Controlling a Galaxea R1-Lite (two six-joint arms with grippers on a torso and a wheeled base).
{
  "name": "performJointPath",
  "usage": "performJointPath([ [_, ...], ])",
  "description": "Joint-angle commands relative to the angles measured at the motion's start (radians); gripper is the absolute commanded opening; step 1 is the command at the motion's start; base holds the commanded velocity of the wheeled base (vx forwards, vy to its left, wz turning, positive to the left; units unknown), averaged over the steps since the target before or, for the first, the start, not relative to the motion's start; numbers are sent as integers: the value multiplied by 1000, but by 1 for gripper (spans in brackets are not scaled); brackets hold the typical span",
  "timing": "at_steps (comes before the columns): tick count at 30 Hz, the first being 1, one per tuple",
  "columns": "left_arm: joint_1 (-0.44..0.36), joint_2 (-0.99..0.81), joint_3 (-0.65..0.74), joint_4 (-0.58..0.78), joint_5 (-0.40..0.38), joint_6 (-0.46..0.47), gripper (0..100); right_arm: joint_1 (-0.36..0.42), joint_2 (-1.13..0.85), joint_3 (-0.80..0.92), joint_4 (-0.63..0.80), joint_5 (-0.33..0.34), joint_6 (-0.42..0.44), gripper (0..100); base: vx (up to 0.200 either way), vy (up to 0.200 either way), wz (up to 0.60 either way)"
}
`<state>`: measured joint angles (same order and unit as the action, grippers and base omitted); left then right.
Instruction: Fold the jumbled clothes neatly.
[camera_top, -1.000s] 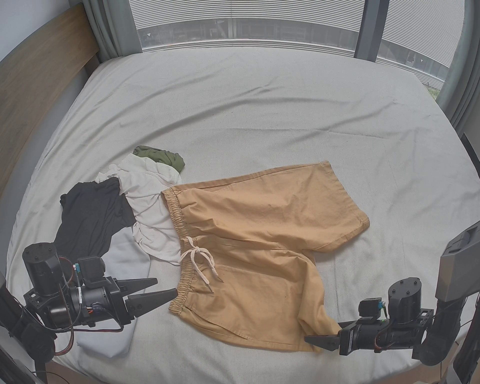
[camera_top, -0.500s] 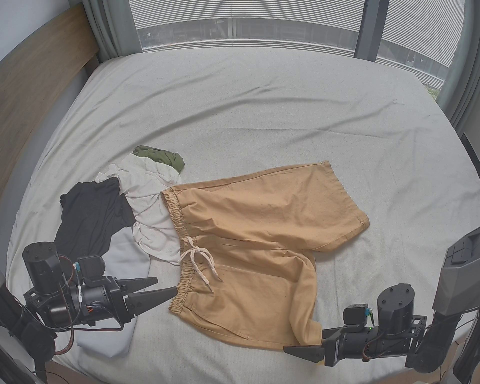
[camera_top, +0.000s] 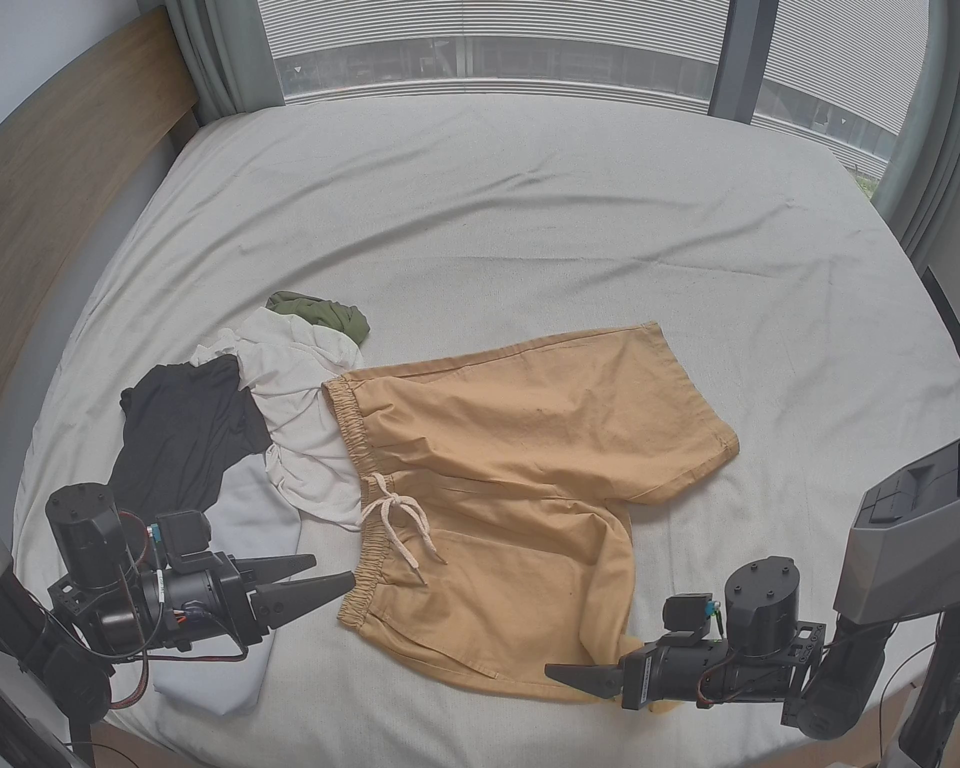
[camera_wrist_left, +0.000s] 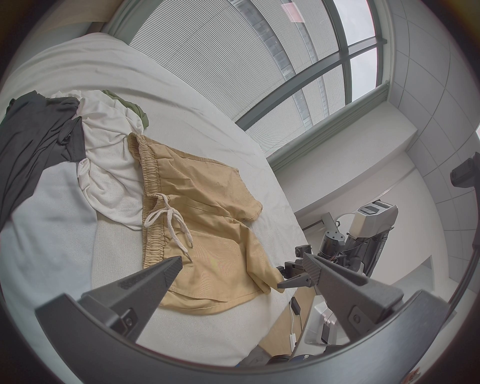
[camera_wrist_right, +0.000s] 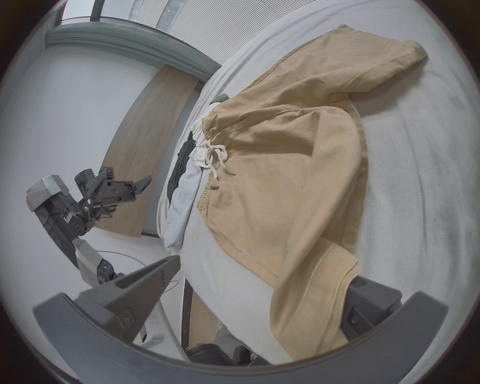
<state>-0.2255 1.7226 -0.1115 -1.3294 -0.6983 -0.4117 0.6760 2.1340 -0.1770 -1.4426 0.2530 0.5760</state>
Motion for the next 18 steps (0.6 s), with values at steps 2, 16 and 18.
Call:
performJointPath([
  [2, -1, 2, 1, -1, 0, -1, 100, -44, -6, -4, -12, -52, 4, 100, 0, 0, 0],
  [16, -1, 2, 0, -1, 0, -1, 100, -115, -106, -35, 2, -106, 5, 100, 0, 0, 0],
  [18, -1, 2, 0, -1, 0, -1, 100, -142, -106, -55, 4, -120, 15, 100, 0, 0, 0],
])
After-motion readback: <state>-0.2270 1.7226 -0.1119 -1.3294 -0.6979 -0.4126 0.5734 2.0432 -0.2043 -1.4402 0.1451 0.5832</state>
